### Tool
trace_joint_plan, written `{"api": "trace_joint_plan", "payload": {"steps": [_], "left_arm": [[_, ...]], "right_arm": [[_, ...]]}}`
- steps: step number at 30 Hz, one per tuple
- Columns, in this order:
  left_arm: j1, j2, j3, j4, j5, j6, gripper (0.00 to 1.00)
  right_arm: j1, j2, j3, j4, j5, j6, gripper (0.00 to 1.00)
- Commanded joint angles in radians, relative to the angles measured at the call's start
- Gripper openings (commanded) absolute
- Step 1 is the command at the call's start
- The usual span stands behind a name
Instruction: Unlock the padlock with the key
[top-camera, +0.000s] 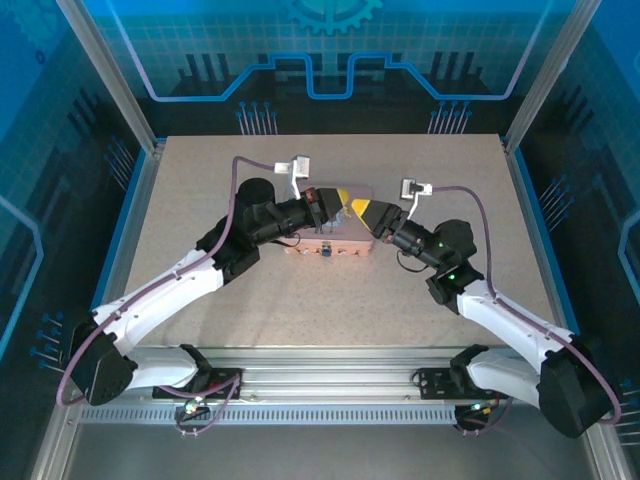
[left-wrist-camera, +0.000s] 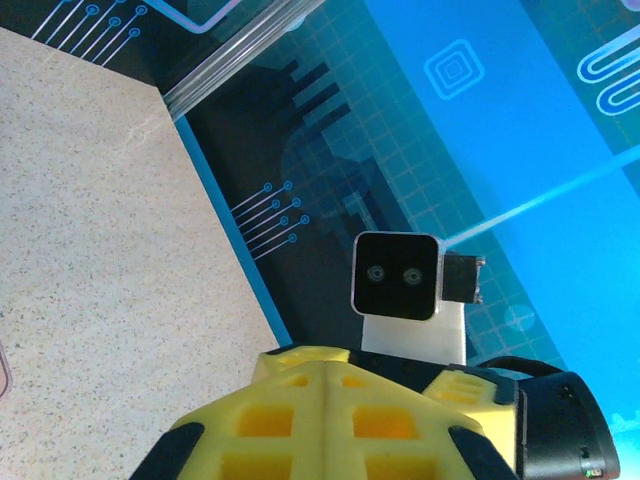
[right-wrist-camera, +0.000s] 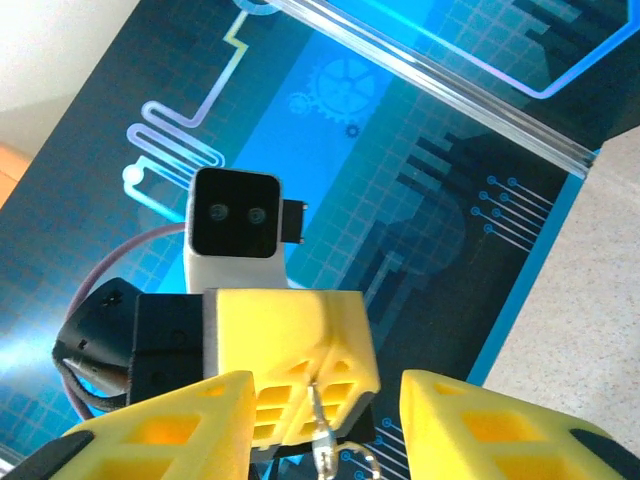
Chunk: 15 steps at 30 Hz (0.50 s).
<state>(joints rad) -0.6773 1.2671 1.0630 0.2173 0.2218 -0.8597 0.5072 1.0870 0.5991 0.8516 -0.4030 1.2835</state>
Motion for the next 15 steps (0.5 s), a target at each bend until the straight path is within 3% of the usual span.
{"api": "trace_joint_plan", "payload": {"steps": [1, 12, 15], "left_arm": [[-0.010, -0.028, -0.017, 0.057, -0.030, -0.004, 0.00], [-0.011, -0.037, -0.025, 0.070, -0.045, -0.009, 0.00], [-0.013, -0.041, -0.032, 0.074, -0.052, -0.011, 0.00]], "right_arm": [[0.016, 0.005, 0.029, 0.043, -0.007, 0.005, 0.43], [0.031, 0.022, 0.041, 0.044, -0.012, 0.004, 0.28], [0.033, 0.024, 0.039, 0.050, -0.012, 0.008, 0.28]]}}
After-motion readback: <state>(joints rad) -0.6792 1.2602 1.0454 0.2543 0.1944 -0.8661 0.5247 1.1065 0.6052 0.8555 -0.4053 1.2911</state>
